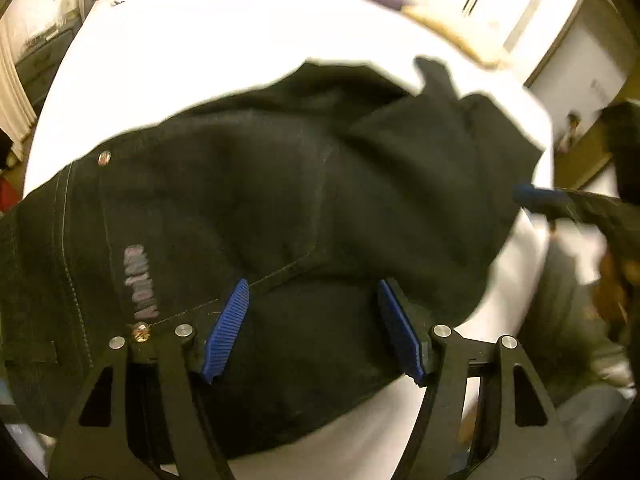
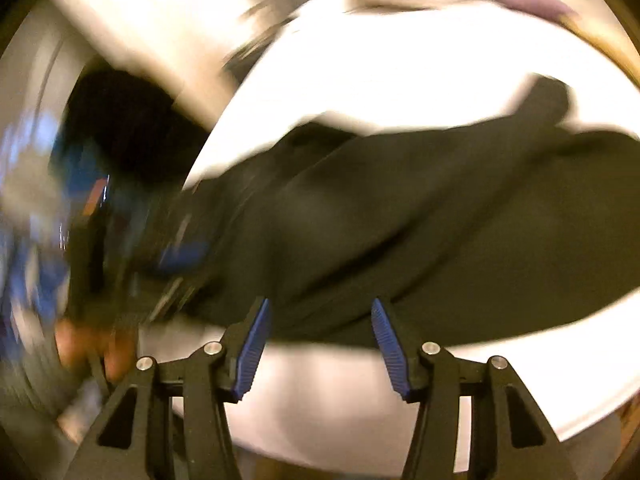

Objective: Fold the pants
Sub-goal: 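Grasp the jeans leg hem with the right gripper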

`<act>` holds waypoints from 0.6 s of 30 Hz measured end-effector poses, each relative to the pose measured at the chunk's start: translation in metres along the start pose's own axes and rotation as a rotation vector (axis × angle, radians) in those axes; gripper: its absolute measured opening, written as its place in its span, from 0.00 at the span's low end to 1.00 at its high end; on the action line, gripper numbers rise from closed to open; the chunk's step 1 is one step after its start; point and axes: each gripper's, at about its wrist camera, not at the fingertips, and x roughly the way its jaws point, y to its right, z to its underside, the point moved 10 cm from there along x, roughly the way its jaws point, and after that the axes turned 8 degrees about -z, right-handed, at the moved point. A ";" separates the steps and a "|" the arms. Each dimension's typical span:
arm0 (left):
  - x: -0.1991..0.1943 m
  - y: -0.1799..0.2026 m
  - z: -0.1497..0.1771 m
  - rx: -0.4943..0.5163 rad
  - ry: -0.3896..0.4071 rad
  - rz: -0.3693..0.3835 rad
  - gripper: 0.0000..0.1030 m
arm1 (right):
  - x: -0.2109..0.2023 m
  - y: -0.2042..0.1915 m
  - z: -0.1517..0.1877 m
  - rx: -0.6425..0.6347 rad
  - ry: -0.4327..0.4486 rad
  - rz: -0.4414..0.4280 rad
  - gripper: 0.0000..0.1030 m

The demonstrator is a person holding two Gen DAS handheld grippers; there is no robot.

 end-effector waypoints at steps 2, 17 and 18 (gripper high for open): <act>-0.006 0.002 -0.013 -0.015 0.031 0.001 0.63 | -0.021 0.039 -0.041 0.143 0.096 -0.010 0.54; 0.041 -0.020 -0.012 -0.168 -0.015 0.079 0.61 | 0.008 0.215 -0.166 0.606 0.253 0.055 0.52; 0.042 -0.020 -0.013 -0.168 -0.013 0.079 0.61 | 0.010 0.222 -0.165 0.618 0.249 0.082 0.52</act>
